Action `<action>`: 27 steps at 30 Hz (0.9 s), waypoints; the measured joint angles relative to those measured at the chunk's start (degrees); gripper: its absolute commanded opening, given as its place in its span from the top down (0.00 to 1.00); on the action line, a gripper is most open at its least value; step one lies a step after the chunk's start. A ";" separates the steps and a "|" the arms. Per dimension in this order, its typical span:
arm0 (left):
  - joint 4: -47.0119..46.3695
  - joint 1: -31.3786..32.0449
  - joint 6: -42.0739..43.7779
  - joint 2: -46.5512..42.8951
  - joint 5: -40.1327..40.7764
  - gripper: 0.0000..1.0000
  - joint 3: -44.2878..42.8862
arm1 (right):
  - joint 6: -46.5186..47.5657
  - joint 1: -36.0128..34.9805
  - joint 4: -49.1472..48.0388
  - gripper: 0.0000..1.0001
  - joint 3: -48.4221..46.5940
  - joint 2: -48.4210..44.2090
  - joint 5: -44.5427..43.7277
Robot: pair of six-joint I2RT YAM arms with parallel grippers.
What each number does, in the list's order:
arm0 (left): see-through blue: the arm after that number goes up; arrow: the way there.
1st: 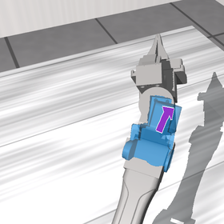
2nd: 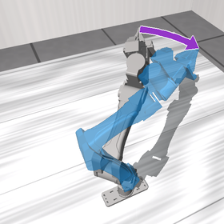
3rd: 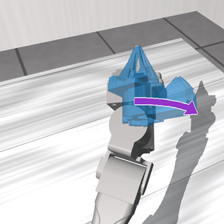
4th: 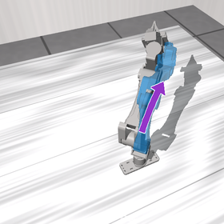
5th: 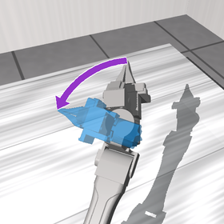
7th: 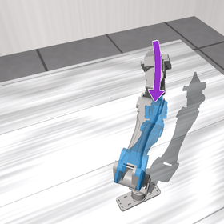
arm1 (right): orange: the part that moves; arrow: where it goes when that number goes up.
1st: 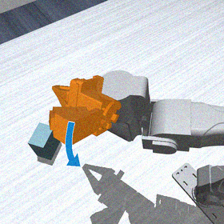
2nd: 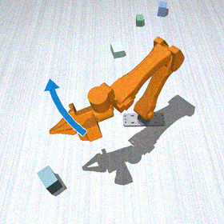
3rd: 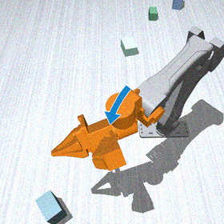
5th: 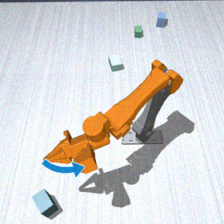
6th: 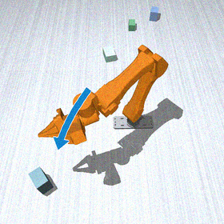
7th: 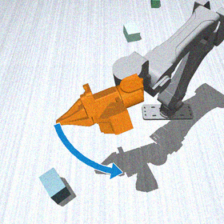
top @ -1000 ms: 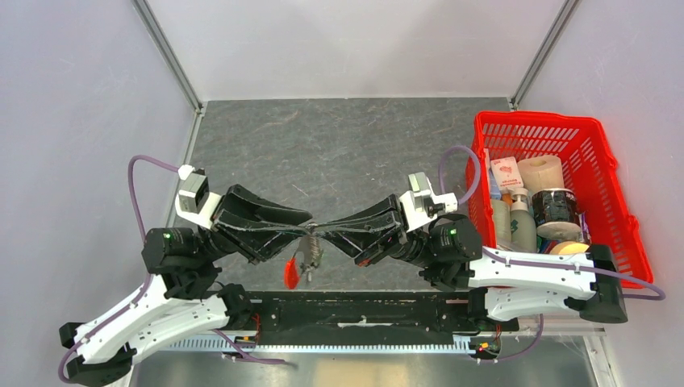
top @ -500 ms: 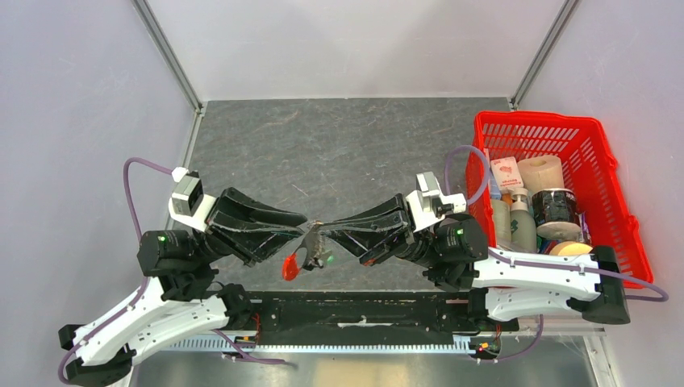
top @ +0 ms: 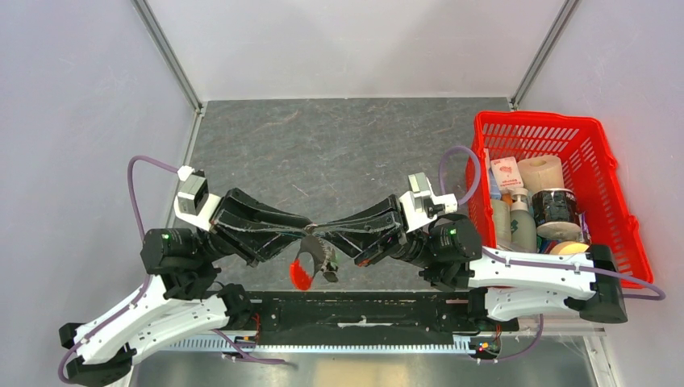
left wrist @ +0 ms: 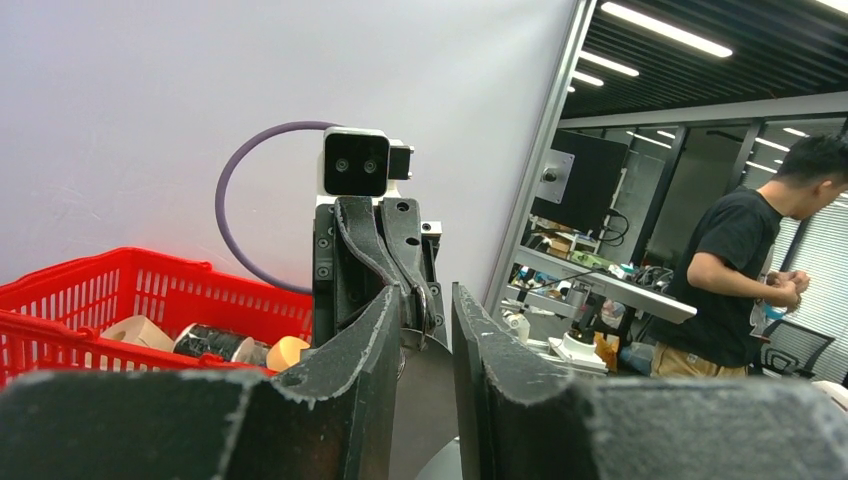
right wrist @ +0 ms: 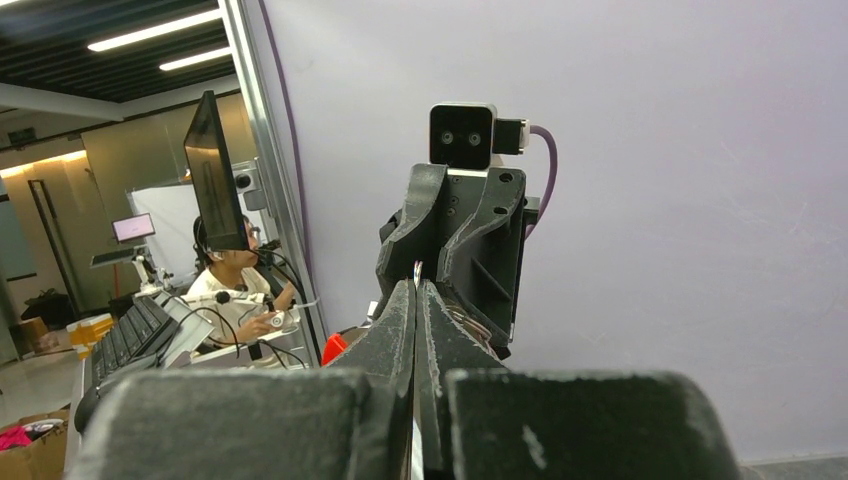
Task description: Put the keys on the keyring
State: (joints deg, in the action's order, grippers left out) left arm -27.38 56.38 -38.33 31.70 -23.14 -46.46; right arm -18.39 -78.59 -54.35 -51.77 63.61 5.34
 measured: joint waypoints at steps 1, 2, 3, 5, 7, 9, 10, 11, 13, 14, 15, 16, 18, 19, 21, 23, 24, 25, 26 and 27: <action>-0.04 0.00 -0.04 0.09 -0.02 0.70 0.00 | 0.00 0.00 0.00 1.00 0.00 0.07 0.00; -0.04 0.00 -0.09 0.13 -0.02 0.73 0.00 | 0.00 0.00 0.00 1.00 0.00 0.11 0.00; -0.04 0.00 -0.09 0.15 -0.07 0.81 0.00 | 0.00 0.00 0.00 1.00 0.00 0.13 0.00; -0.02 0.00 -0.28 0.17 -0.13 0.90 0.00 | 0.00 0.00 0.00 1.00 0.00 0.13 0.00; -0.13 0.00 -0.48 0.15 -0.17 0.93 0.00 | 0.00 0.00 0.02 1.00 0.00 0.13 0.02; -0.09 -0.02 -0.52 0.15 -0.17 0.93 0.00 | 0.00 0.00 0.02 1.00 0.00 0.15 0.07; -0.07 0.00 -0.52 0.15 -0.20 0.94 0.00 | 0.00 0.00 0.02 1.00 0.00 0.15 0.07; -0.04 0.00 -0.52 0.13 -0.20 0.94 0.00 | 0.00 0.00 0.02 1.00 0.00 0.15 0.20; 0.00 0.00 -0.52 0.13 -0.20 0.94 0.00 | 0.00 0.00 0.02 1.00 0.00 0.15 0.22; 0.00 0.00 -0.52 0.13 -0.20 0.94 0.00 | 0.00 0.00 0.02 1.00 0.00 0.15 0.24; 0.00 -0.02 -0.52 0.13 -0.17 0.95 0.00 | 0.00 0.00 0.02 1.00 0.00 0.15 0.24; 0.00 0.00 -0.52 0.13 -0.20 0.95 0.00 | 0.00 0.00 0.02 1.00 0.00 0.15 0.24; 0.02 0.00 -0.52 0.11 -0.20 0.98 0.00 | 0.00 0.00 0.00 1.00 0.00 0.15 0.24; 0.02 0.00 -0.52 0.11 -0.20 0.98 0.00 | 0.00 0.00 0.00 1.00 0.00 0.15 0.24; 0.02 -0.02 -0.52 0.11 -0.17 0.98 0.00 | 0.02 0.00 0.00 1.00 0.00 0.13 0.24; 0.02 0.00 -0.52 0.11 -0.20 0.98 0.00 | 0.02 0.00 -0.02 1.00 0.00 0.13 0.24; 0.02 0.00 -0.52 0.11 -0.20 0.98 0.00 | 0.02 0.00 -0.02 1.00 0.00 0.13 0.24; 0.02 0.00 -0.52 0.11 -0.20 0.98 0.00 | 0.02 0.00 -0.02 1.00 0.00 0.13 0.24; 0.02 -0.02 -0.52 0.11 -0.20 0.98 0.00 | 0.04 0.00 -0.02 1.00 0.00 0.13 0.24; 0.02 0.00 -0.52 0.11 -0.24 0.98 0.00 | 0.07 0.00 -0.02 1.00 0.00 0.13 0.24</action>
State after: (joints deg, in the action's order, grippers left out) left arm -27.35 56.38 -38.85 31.81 -23.38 -46.46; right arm -18.33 -78.59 -54.37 -51.77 63.75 5.58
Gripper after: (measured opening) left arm 0.029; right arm 0.007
